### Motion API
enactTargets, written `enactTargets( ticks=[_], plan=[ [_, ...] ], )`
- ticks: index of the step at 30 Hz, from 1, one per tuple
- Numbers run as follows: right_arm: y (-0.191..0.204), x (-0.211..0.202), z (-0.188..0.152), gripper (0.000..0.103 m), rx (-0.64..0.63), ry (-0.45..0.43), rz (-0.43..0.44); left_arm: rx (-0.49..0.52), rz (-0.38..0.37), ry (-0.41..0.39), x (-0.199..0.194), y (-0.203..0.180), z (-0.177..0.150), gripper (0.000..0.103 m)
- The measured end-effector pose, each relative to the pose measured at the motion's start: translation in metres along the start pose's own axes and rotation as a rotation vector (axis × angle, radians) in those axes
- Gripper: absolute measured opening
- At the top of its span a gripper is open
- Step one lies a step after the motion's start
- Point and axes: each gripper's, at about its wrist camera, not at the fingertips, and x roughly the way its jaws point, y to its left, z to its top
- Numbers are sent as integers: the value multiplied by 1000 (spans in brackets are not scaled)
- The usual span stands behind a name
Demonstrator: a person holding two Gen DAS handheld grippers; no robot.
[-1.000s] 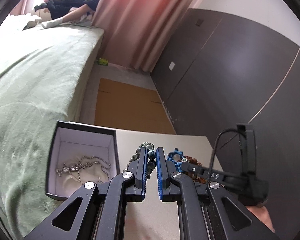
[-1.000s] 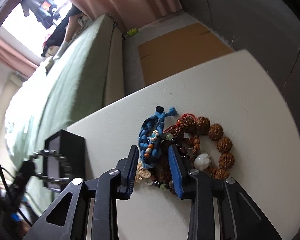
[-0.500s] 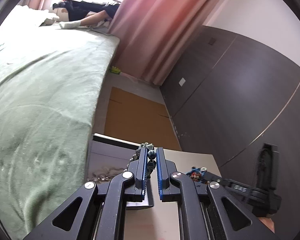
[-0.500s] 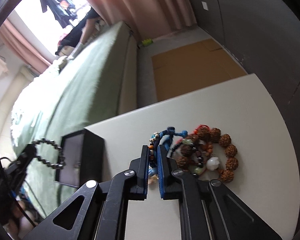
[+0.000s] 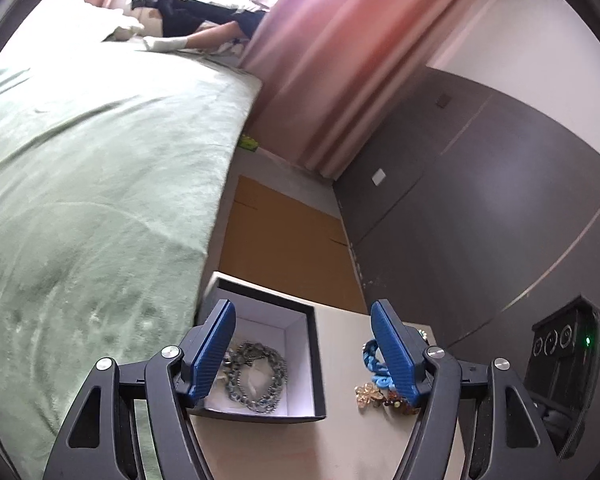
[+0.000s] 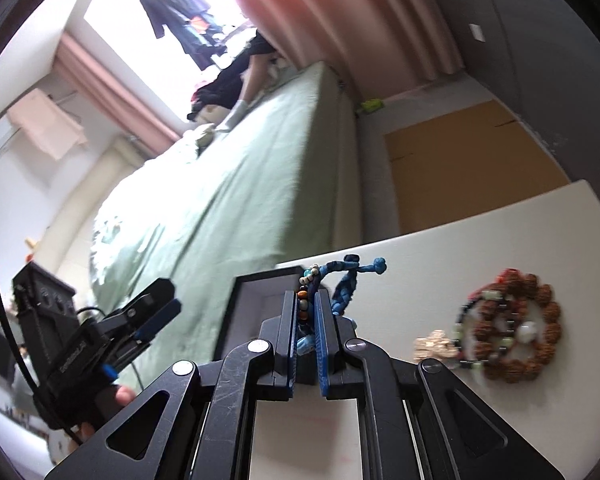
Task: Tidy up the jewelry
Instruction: 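Lower the blue knotted cord into the box and open the right tool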
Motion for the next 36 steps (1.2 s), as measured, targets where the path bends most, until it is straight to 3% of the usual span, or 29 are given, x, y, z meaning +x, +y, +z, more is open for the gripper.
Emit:
enactTargets(
  ticks=[5, 11, 12, 13, 15, 20, 23, 28, 33, 36],
  plan=[
    [19, 11, -3, 9, -28, 9, 66, -37, 8, -30, -10, 13, 6, 71],
    [41, 31, -1, 10, -51, 29, 205, -66, 10, -58, -21, 23, 12, 71],
    [43, 39, 0, 16, -50, 47, 180, -69, 10, -59, -22, 24, 12, 71],
    [43, 45, 0, 33, -48, 67, 147, -69, 11, -59, -23, 25, 12, 71],
    [35, 50, -3, 47, -24, 83, 86, -68, 12, -57, -23, 24, 12, 71],
    [20, 29, -2, 49, -14, 53, 36, -54, 0, -50, -19, 21, 12, 71],
    [6, 10, 0, 62, 3, 14, -5, -41, -4, -41, -15, 12, 9, 71],
    [-19, -16, 7, 64, 52, -11, -35, -11, -18, -21, -4, -7, 2, 71],
    [-44, -41, 10, 77, 93, -31, -81, 41, -33, 19, 14, -35, -10, 71],
    [-58, -49, 12, 77, 126, -26, -103, 84, -36, 45, 25, -52, -19, 71]
  ],
)
